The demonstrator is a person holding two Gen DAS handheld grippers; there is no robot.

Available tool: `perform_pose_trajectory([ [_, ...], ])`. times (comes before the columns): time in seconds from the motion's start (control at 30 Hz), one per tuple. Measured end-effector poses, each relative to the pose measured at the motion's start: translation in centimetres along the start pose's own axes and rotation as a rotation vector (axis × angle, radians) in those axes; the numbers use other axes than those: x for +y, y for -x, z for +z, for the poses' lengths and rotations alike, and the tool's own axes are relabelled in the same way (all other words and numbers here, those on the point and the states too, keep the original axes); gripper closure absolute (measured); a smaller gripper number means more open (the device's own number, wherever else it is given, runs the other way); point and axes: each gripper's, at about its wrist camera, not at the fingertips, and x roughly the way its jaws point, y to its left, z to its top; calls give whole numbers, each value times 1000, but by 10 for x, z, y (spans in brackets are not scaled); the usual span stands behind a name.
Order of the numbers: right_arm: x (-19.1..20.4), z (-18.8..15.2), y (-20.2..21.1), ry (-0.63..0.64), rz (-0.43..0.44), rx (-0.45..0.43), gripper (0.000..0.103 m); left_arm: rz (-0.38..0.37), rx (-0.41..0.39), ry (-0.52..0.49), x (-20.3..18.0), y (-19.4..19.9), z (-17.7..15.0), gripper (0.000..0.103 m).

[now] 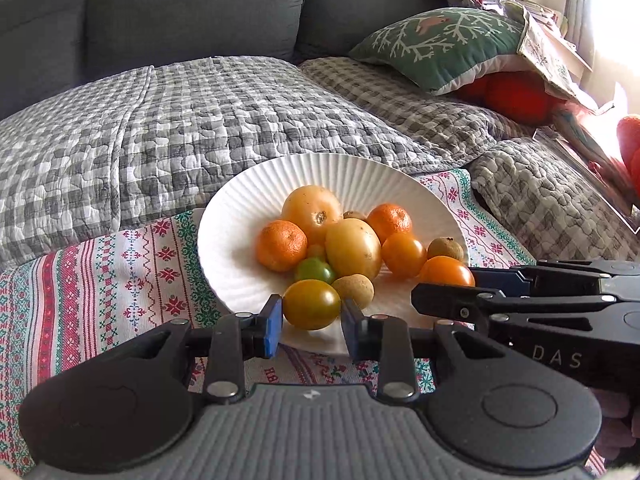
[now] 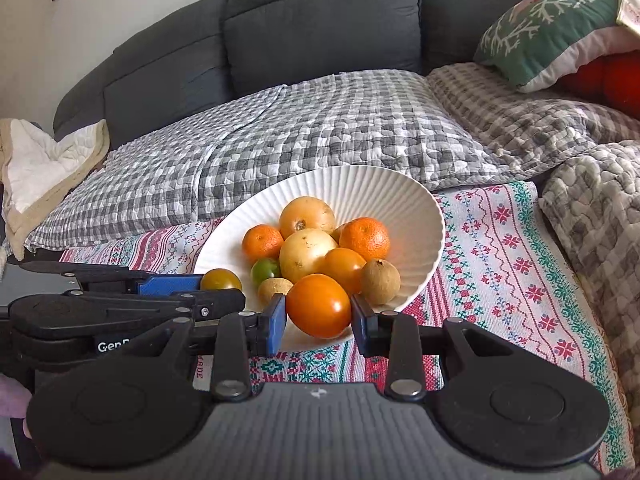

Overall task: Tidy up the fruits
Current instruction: 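Carry the orange tomato in the right tool to the bowl while the left tool carries the yellow one, then open the right tool over the bowl while the left tool releases its yellow tomato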

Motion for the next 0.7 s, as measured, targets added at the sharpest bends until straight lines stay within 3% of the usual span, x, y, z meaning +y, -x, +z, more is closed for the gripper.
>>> perform_pose_trajectory([
  [0.33,2,1,-1,9,-12,-8,69,-1,-2,5,0,-4,1,81],
  [0.7,5,2,23,5,-23,-33,44,5,-19,33,1,23,-8,51],
])
